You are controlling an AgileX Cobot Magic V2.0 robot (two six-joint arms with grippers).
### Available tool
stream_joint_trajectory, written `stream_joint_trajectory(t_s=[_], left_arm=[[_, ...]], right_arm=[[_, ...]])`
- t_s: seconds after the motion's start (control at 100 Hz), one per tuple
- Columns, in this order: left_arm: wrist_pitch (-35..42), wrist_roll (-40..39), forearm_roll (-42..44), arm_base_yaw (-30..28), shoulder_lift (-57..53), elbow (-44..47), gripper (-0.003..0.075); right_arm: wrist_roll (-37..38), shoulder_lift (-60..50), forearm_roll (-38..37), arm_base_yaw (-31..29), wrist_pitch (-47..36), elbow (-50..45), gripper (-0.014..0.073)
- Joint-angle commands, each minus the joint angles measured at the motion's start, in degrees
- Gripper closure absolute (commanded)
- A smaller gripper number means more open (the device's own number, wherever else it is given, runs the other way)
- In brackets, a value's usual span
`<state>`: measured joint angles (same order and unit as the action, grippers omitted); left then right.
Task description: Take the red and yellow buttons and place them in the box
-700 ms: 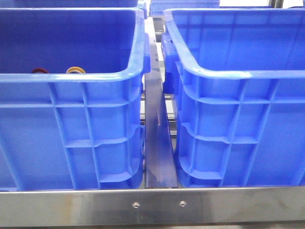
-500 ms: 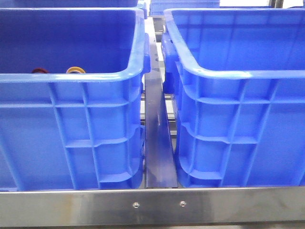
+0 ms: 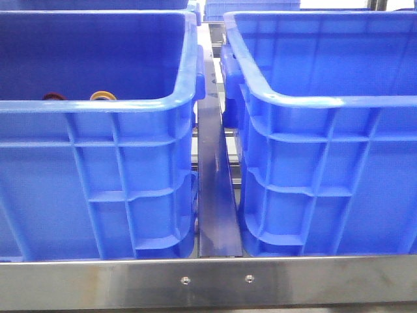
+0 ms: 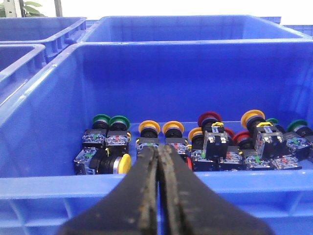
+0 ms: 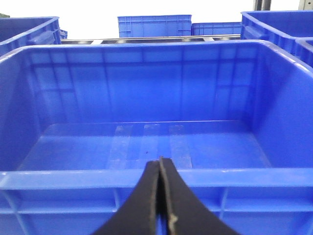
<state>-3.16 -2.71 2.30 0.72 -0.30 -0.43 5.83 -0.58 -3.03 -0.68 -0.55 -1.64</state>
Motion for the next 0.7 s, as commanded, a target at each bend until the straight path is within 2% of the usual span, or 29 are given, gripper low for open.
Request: stream_joint_trajectory(t_s=[0.0, 0.31, 0.5, 0.69], left_arm=[[2.2, -0.2, -0.4, 0.2, -1.7, -3.5, 0.0741], [-10.4, -0.2, -0.4, 0.2, 3.8, -17.7, 0.0741], [-18.7, -0.2, -0.4, 0.2, 14.8, -26.5, 0.0741], [-21.7, -0.2, -0.4, 0.2, 27.3, -33.7, 0.0740]], right_arm=[[0.0, -1.2, -0.5, -0.2, -4.9, -0.2, 0.0696], [0.0, -1.2, -0.5, -0.2, -4.9, -0.2, 0.0696], [0.0, -1.2, -0.5, -0.2, -4.9, -0.2, 0.0696], [0.0, -1.2, -0.5, -0.2, -4.9, -0.2, 0.0696]])
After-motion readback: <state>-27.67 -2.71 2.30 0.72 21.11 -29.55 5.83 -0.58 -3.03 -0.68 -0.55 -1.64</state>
